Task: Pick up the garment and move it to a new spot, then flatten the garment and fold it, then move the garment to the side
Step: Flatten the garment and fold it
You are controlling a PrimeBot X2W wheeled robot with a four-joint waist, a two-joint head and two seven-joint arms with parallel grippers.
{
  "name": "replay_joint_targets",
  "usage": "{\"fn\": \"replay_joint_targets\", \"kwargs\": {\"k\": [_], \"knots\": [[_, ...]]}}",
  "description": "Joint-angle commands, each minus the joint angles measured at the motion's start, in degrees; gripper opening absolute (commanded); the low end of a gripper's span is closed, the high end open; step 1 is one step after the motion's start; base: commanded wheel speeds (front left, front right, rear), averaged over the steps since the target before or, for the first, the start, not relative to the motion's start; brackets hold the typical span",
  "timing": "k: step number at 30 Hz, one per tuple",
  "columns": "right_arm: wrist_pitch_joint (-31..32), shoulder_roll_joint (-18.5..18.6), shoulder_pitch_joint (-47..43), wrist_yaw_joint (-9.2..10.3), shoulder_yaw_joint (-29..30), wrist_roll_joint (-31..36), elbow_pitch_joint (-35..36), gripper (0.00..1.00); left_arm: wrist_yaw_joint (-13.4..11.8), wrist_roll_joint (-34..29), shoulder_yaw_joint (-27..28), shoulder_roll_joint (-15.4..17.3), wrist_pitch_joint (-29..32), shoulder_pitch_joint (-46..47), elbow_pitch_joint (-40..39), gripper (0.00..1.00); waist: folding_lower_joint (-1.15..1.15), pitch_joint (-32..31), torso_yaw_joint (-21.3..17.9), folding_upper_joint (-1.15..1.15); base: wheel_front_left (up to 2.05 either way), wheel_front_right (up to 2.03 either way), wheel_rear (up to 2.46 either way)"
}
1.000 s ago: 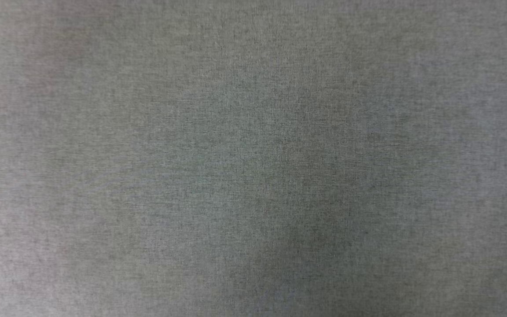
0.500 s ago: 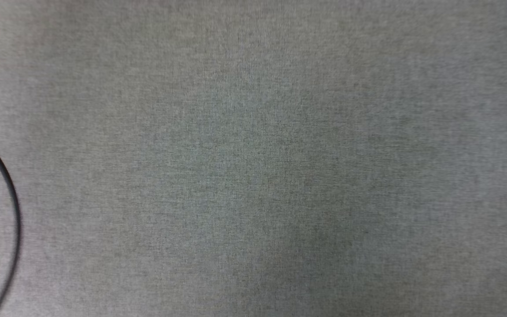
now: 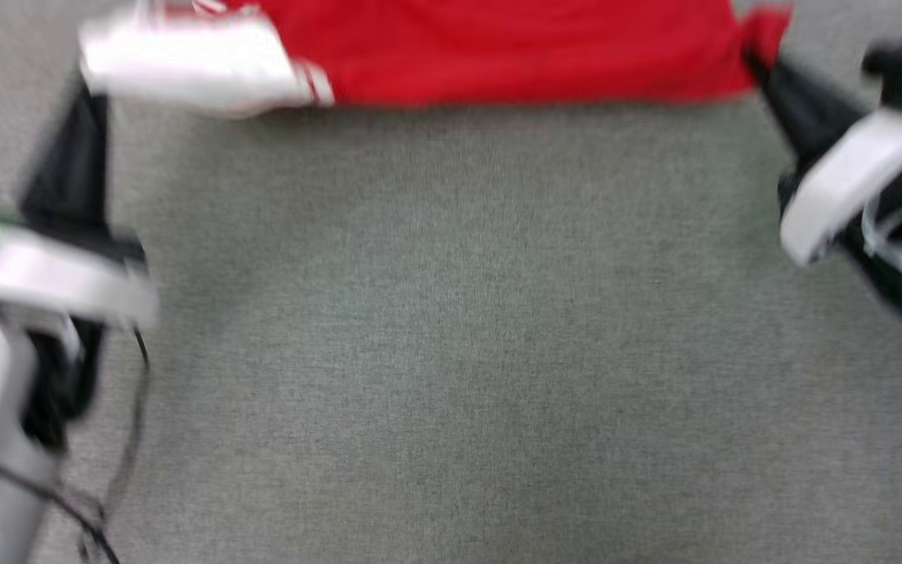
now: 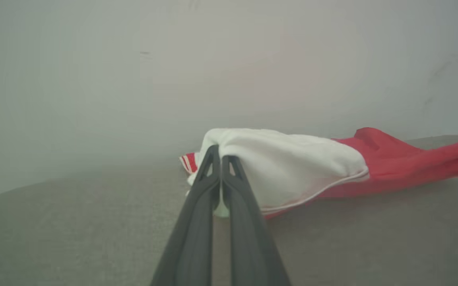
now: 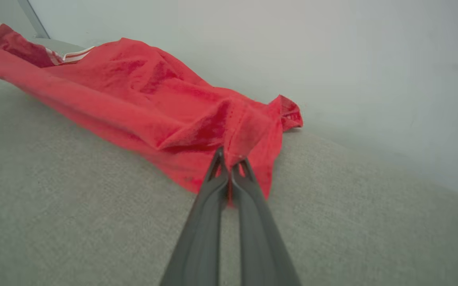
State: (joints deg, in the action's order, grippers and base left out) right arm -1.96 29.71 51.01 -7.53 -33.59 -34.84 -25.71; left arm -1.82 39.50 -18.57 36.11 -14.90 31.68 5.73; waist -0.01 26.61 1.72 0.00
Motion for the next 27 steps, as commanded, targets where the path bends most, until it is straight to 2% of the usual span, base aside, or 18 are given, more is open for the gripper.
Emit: {"fn": "replay_joint_targets", "kwargs": {"k": [1,5,12,27], "knots": [[0.3,0.7,-2.8,0.08,0.2,-0.6,0.4,0.00,-0.7,0.0,0.5,-0.8,-0.4,-3.2,-1.2,0.00,0.01,-3.0,-0.2,0.00,0.00,0.00,0.00],[0.3,0.8,-11.2,0.08,0.4,-1.8,1.1,0.00,-2.0,0.3,1.5,-3.6,-0.4,-13.4,-3.1,0.00,0.01,-7.0,0.1,0.00,0.00,0.00,0.00],[-0.7,-0.1,-23.2,0.08,0.9,-2.8,0.4,0.00,-2.3,0.4,2.9,-7.9,-0.4,-27.0,-2.2,0.00,0.01,-13.3,0.4,0.00,0.00,0.00,0.00],[-0.7,-0.2,-43.5,0.08,5.1,-3.3,4.1,0.00,-1.7,2.4,4.3,-14.8,-0.4,-46.8,-0.6,0.00,0.01,-22.6,0.0,0.00,0.00,0.00,0.00]]}}
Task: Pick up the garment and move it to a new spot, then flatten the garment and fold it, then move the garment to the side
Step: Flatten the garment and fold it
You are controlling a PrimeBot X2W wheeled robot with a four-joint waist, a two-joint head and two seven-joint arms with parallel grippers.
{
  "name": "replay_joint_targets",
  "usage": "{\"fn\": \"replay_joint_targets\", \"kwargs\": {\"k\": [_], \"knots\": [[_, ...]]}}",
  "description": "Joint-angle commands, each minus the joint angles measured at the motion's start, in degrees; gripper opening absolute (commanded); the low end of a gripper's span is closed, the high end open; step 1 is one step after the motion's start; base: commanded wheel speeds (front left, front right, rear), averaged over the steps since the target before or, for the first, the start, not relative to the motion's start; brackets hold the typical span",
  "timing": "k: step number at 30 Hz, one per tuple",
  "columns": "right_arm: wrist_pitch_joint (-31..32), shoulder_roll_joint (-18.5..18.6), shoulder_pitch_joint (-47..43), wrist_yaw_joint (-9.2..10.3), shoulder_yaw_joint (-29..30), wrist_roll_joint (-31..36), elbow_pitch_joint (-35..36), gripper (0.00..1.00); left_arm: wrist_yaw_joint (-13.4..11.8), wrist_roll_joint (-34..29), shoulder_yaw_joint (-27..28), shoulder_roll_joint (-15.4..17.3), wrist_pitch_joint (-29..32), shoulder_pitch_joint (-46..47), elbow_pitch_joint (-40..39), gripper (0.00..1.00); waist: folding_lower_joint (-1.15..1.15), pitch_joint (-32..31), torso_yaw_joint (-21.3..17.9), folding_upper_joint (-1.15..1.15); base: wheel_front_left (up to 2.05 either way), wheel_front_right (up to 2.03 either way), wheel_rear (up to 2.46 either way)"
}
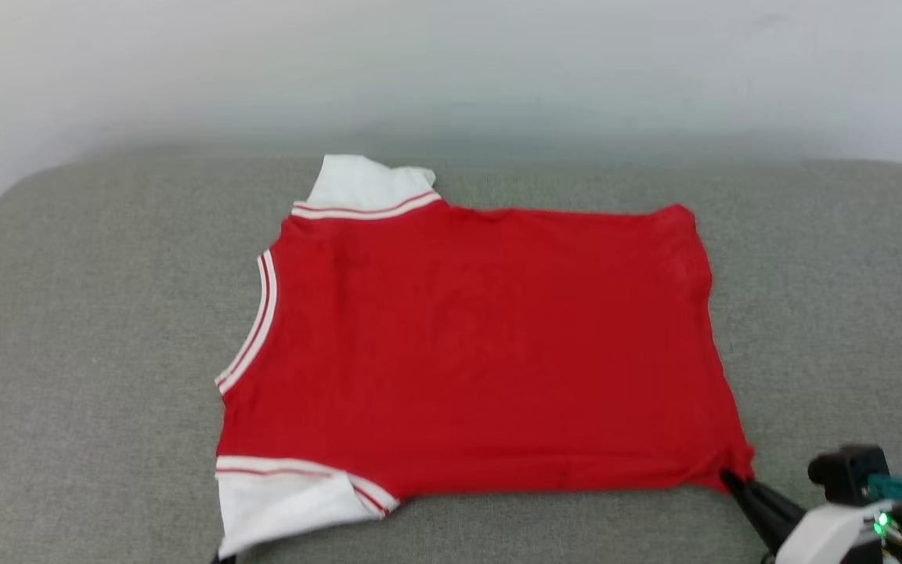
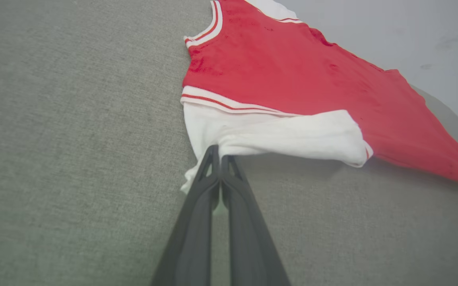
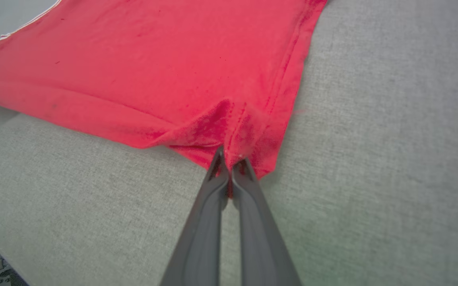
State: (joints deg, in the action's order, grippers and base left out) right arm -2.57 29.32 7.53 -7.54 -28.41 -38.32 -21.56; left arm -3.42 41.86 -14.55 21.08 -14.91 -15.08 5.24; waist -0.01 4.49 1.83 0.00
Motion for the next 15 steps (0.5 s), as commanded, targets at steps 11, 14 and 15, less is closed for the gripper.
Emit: {"fn": "replay_joint_targets", "kwargs": {"k": [11,14,15], "knots": [[1.5,-0.7,-12.5,0.10,6.8,0.9,3.3,0.00,1.3,1.5,-0.7,-2.5,-0.4,-6.8,2.2,0.00,0.01,-4.1,1.4,0.00,0.00,0.00,0.00],[1.8,-1.6,-15.0,0.10,8.9,1.7,4.2,0.00,1.7,1.4,-0.9,-2.9,-0.4,-7.2,2.9,0.00,0.01,-4.4,1.7,0.00,0.00,0.00,0.00],[1.9,-2.0,-15.4,0.10,9.5,2.1,4.4,0.00,1.8,1.4,-0.9,-3.0,-0.4,-7.3,3.1,0.00,0.01,-4.5,1.7,0.00,0.00,0.00,0.00]]}}
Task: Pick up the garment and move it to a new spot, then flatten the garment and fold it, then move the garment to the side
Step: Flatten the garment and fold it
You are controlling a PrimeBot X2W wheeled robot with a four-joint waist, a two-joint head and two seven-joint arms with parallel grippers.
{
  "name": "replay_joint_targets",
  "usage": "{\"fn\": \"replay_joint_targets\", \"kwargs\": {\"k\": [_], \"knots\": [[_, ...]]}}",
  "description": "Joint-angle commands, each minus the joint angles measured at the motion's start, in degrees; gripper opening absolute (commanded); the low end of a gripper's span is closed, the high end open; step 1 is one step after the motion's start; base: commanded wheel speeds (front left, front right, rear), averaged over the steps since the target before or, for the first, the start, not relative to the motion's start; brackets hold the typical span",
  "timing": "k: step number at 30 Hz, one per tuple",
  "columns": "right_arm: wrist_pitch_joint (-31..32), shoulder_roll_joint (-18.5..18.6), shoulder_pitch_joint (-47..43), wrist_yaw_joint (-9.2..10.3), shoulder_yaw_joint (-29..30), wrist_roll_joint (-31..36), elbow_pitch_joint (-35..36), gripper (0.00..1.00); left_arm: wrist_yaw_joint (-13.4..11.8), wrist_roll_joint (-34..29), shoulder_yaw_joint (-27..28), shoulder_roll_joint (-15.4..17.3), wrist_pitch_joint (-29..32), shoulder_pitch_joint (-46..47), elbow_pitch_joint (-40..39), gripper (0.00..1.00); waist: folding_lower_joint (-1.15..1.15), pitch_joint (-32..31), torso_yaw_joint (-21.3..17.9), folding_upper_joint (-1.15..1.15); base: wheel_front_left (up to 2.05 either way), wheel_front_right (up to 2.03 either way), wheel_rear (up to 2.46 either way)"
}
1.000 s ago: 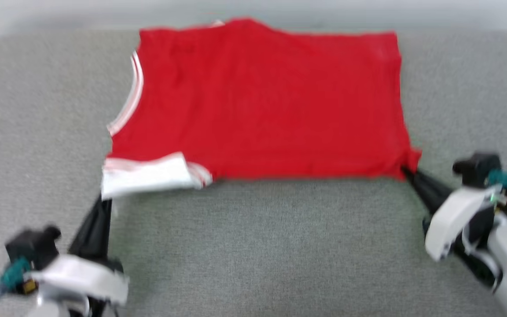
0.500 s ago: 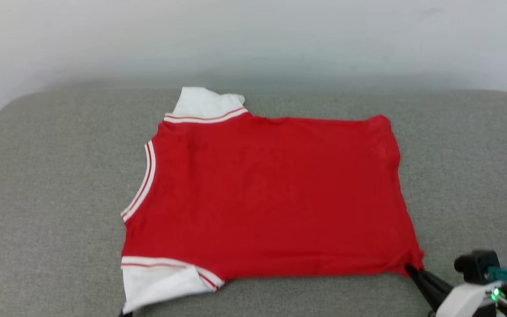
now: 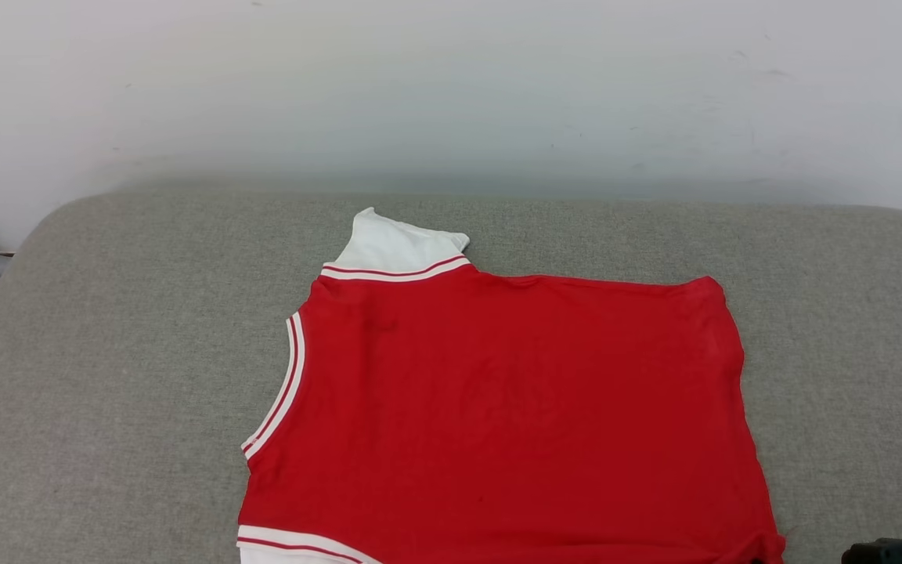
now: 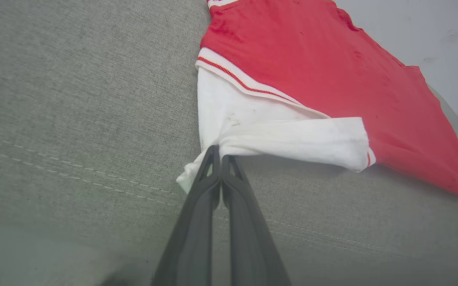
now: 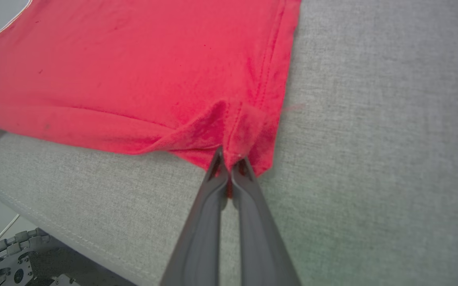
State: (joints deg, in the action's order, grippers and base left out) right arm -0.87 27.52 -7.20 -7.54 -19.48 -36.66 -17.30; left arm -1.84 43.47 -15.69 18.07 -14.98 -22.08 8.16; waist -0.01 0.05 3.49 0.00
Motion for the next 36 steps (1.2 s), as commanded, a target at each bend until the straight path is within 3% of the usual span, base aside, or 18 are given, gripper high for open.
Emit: {"fn": "replay_joint_targets", "kwargs": {"k": [1,10,23,36], "knots": [[0.2,-0.4,-1.0,0.10,1.0,0.9,0.5,0.00,0.2,-0.3,0.3,0.0,-0.3,-0.2,0.4,0.00,0.01,-0.1,0.1,0.00,0.00,0.00,0.00],[1.4,-2.7,0.2,0.10,3.7,2.8,3.4,0.00,1.0,-2.9,0.9,1.7,-0.3,4.1,0.2,0.00,0.01,-0.3,-0.5,0.00,0.00,0.00,0.00],[3.1,-3.8,7.0,0.10,3.9,3.3,5.5,0.00,2.9,-6.3,0.7,6.7,2.4,16.1,-0.2,0.00,0.01,3.6,-3.5,0.00,0.00,0.00,0.00],[4.3,-3.4,18.0,0.10,0.2,3.7,2.0,0.00,7.0,-7.7,-1.2,9.1,5.1,33.0,9.2,0.00,0.01,11.0,-5.6,0.00,0.00,0.00,0.00]]}}
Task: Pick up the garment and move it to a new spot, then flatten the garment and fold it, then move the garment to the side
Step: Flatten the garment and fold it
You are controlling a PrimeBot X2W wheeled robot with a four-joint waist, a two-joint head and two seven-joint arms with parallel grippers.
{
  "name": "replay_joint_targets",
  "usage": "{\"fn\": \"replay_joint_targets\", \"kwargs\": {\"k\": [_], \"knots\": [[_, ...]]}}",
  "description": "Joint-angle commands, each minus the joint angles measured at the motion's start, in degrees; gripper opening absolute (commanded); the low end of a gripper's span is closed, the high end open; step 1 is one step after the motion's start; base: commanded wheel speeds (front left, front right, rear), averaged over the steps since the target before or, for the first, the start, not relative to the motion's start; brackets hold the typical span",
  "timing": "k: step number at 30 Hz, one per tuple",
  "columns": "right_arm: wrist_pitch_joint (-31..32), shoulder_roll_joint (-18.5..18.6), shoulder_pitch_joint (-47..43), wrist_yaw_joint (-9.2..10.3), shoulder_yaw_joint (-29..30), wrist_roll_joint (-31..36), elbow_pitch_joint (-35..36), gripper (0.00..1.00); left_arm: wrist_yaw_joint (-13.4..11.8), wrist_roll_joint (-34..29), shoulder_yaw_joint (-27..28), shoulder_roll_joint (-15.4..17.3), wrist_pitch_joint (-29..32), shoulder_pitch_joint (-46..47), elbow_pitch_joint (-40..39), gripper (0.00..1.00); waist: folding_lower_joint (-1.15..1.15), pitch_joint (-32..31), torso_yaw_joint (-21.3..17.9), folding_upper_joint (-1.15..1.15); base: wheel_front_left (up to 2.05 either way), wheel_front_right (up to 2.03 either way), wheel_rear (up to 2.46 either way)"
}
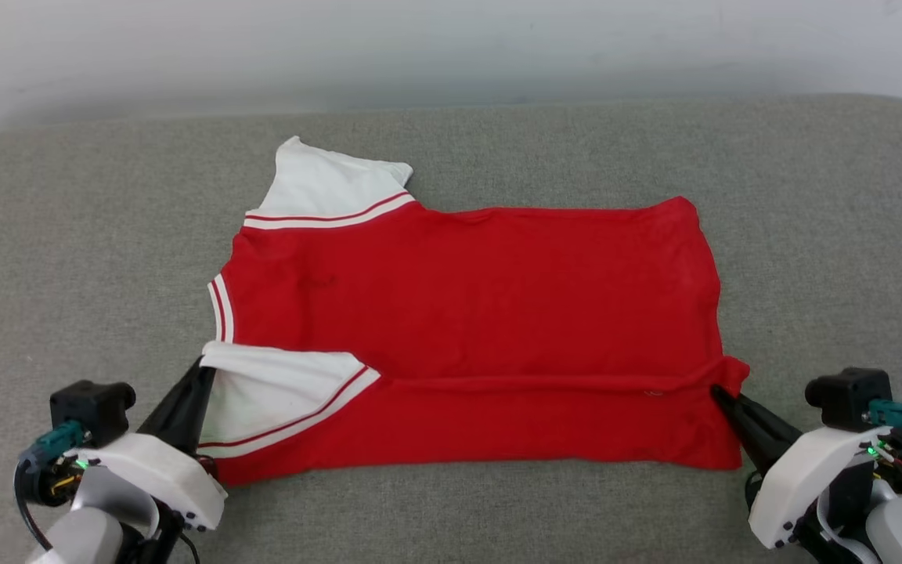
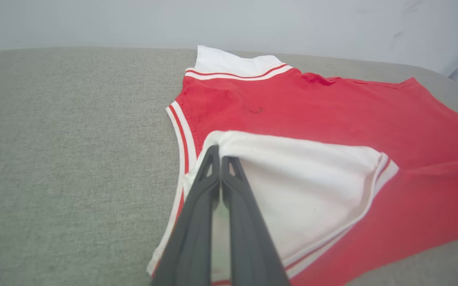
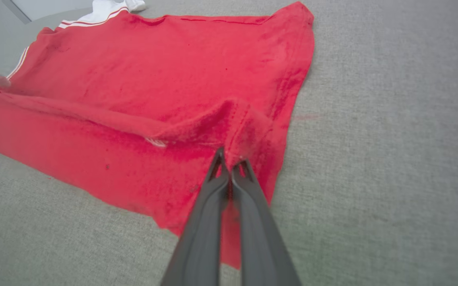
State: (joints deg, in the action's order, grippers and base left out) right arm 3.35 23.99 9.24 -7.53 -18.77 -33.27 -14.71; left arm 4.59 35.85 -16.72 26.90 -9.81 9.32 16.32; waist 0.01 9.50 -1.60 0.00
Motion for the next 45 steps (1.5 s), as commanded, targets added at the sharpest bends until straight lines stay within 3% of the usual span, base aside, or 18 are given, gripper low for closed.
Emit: {"fn": "replay_joint_targets", "kwargs": {"k": [1,10,21,22,23,24,25,26,34,40,45], "knots": [[0.2,0.1,2.4,0.09,-0.9,0.2,-1.2,0.00,0.8,-0.2,-0.4,0.5,0.0,2.7,2.2,0.00,-0.01,2.2,-0.6,0.00,0.00,0.00,0.00],[0.4,0.2,8.5,0.09,-3.6,0.5,-6.8,0.00,2.4,0.3,-3.9,-0.1,0.0,10.0,11.5,0.00,-0.01,6.1,-0.7,0.00,0.00,0.00,0.00],[-0.3,-0.7,8.7,0.09,-5.6,-0.2,-10.0,0.00,2.7,1.7,-8.0,-1.3,-1.9,11.6,20.0,0.00,-0.01,6.1,-0.6,0.00,0.00,0.00,0.00],[-0.8,-0.8,8.6,0.09,-5.2,-0.3,-9.9,0.07,2.8,1.5,-8.2,-1.2,-2.3,11.9,20.4,0.00,-0.01,5.8,-0.4,0.00,0.00,0.00,0.00],[-1.2,-0.8,8.4,0.09,-4.8,-0.3,-9.7,0.45,2.8,1.4,-8.3,-1.1,-2.8,12.2,20.8,0.00,-0.01,5.5,-0.3,0.00,0.00,0.00,0.00],[-1.6,-0.8,8.2,0.09,-4.4,-0.3,-9.5,1.00,2.8,1.4,-8.1,-0.8,-3.2,12.6,20.9,0.35,-0.01,5.0,0.0,0.00,0.00,0.00,0.00],[-2.0,-0.8,7.9,0.09,-3.9,-0.2,-9.1,1.00,2.8,1.2,-8.0,-0.5,-3.5,12.9,20.8,0.74,-0.01,4.5,0.1,0.00,0.00,0.00,0.00],[-2.4,-0.9,7.6,0.09,-3.4,-0.1,-8.7,1.00,2.8,1.1,-7.8,-0.2,-3.9,13.1,20.5,1.00,-0.01,4.0,0.2,0.00,0.00,0.00,0.00],[-3.6,-0.9,5.2,0.08,1.1,2.5,-4.5,1.00,2.8,0.5,-8.5,3.4,-1.4,14.0,15.9,1.00,-0.01,0.7,1.4,0.00,0.00,0.00,0.00],[-1.8,-1.5,4.2,0.08,3.7,4.8,-1.4,1.00,2.8,4.3,-12.7,8.5,10.3,15.4,8.7,1.00,-0.01,-0.4,1.7,0.00,0.00,0.00,0.00],[-0.7,-2.2,3.4,0.08,4.8,6.1,0.6,1.00,2.8,9.8,-17.3,14.0,23.8,16.8,2.1,1.00,-0.01,-0.6,1.6,0.00,0.00,0.00,0.00]]}}
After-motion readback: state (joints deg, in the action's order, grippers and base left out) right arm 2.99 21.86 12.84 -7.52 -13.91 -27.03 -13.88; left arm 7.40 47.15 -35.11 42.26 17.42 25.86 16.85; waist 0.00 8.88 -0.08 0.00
